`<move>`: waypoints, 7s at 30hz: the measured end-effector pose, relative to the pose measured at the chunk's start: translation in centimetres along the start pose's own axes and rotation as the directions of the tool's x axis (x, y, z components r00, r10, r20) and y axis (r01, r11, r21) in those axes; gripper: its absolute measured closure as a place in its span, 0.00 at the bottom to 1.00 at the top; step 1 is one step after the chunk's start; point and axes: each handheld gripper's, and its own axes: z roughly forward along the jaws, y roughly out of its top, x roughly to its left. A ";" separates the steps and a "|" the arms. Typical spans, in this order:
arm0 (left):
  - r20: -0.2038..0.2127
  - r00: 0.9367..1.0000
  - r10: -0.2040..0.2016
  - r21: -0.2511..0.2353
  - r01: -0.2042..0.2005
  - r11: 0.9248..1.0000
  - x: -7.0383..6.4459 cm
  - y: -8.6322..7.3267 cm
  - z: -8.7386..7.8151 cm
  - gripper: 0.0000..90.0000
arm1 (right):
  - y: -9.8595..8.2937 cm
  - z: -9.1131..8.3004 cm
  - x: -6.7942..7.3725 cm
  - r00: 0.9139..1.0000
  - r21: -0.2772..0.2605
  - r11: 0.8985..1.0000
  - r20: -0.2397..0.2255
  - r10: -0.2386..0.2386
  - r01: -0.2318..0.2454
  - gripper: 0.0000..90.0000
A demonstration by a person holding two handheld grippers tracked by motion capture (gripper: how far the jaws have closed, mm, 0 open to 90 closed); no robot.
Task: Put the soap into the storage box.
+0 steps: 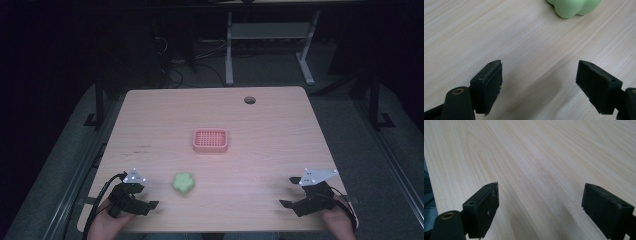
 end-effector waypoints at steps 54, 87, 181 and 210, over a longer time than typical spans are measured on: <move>0.026 1.000 0.002 -0.012 -0.002 1.000 -1.3 1.3 0.5 0.21 | 0.5 -0.2 0.6 1.000 -0.008 1.000 -0.010 -0.021 0.021 0.15; 0.036 0.995 0.096 0.038 -0.097 0.995 -3.5 6.0 1.6 0.20 | 0.4 -0.1 0.6 1.000 -0.010 1.000 -0.019 -0.019 0.019 0.15; -0.012 0.997 0.076 0.263 -0.070 0.962 -4.4 11.2 7.4 0.30 | 0.4 -0.2 0.6 1.000 -0.024 0.999 -0.022 -0.022 0.021 0.15; -0.019 0.997 0.081 0.207 -0.075 0.975 -4.2 13.0 4.9 0.30 | 0.4 -0.3 0.5 1.000 -0.028 1.000 -0.019 -0.011 0.011 0.15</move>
